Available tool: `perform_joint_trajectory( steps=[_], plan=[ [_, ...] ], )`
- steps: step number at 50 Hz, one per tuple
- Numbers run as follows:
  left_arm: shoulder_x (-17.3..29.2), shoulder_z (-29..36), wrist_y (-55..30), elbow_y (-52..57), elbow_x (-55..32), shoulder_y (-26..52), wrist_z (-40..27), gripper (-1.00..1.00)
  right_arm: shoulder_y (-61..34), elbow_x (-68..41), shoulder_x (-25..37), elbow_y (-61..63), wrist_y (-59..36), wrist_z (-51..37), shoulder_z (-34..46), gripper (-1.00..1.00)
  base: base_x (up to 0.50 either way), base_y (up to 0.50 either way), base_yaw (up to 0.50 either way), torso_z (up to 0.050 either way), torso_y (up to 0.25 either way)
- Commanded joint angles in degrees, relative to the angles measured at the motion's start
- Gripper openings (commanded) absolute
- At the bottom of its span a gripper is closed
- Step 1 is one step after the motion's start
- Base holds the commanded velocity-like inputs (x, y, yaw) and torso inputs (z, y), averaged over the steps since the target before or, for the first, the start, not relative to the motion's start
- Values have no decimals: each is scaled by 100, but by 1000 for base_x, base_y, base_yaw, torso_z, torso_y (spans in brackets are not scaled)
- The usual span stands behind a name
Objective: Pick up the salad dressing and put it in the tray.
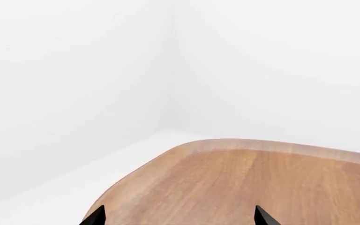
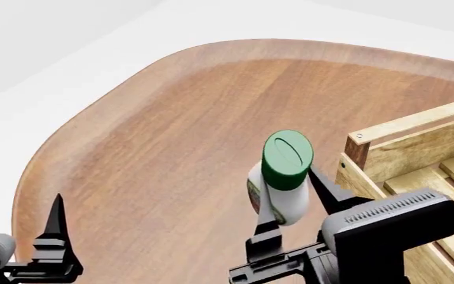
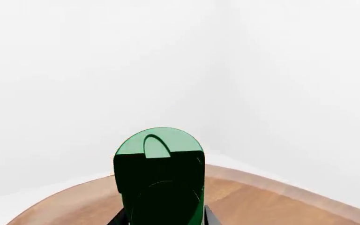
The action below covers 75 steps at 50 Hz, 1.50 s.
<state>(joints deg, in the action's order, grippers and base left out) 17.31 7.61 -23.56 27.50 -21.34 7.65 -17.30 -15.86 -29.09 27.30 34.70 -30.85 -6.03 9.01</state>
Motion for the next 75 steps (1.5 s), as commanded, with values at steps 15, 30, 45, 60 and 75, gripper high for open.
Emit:
perform_joint_trajectory(
  steps=[15,30,45,60,75],
  plan=[
    [36,-5,26,-4,-77,7,-58,100,-624,-297,286,110,-655,-744,-1170,-100,0,0,0,0,1],
    [59,11,43,17,-98,-3,-99,100,-862,-104,560,-432,-850,-1141,-1731,-100,0,0,0,0,1],
    [91,24,36,43,-130,-1,-135,100,-1409,337,637,-1921,-678,-1234,-1710,-100,0,0,0,0,1],
    [127,47,30,50,-139,36,-160,100,-2202,948,543,-4353,55,-1152,-1451,-100,0,0,0,0,0],
    [163,80,7,55,-151,94,-183,100,-3232,1495,311,-7499,1640,-775,-1110,-100,0,0,0,0,1]
  ],
)
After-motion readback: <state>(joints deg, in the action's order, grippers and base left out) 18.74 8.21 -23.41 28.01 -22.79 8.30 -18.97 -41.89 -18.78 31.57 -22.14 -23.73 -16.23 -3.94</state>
